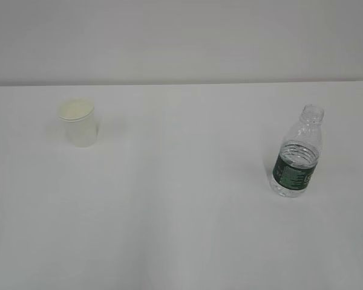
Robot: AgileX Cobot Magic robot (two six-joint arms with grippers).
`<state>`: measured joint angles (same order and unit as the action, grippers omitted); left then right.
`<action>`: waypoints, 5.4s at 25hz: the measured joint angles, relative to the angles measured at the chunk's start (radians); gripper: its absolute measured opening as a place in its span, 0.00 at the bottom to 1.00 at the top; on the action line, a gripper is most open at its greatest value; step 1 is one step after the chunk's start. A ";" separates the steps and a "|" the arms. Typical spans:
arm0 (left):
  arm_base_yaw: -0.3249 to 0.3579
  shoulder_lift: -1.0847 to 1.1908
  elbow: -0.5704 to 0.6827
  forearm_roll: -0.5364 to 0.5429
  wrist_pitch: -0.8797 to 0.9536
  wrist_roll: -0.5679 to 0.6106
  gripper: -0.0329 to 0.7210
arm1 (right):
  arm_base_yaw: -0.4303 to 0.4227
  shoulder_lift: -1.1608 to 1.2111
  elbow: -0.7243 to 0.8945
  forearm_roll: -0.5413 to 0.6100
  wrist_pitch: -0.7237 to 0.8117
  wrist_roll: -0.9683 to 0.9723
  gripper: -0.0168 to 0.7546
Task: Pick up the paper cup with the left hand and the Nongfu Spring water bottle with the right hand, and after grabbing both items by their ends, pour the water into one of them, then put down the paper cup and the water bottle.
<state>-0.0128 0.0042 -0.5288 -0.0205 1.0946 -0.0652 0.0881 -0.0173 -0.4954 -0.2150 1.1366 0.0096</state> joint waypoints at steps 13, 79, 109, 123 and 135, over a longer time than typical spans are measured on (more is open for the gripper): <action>0.000 0.000 0.000 0.000 0.000 0.000 0.74 | 0.000 0.000 0.000 0.000 0.000 0.000 0.77; 0.000 0.148 -0.016 -0.010 -0.029 0.000 0.70 | 0.000 0.130 -0.037 0.012 -0.055 -0.010 0.77; 0.000 0.637 -0.049 -0.035 -0.516 0.017 0.69 | 0.000 0.453 -0.037 0.109 -0.501 -0.044 0.77; 0.000 0.809 -0.049 -0.032 -0.681 0.038 0.69 | 0.068 0.553 0.016 0.121 -0.730 -0.058 0.77; 0.000 0.930 0.041 -0.046 -0.960 0.039 0.68 | 0.068 0.599 0.113 0.134 -0.976 -0.058 0.77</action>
<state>-0.0128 0.9345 -0.4876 -0.0664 0.1349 -0.0263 0.1563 0.5814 -0.3828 -0.0813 0.1602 -0.0483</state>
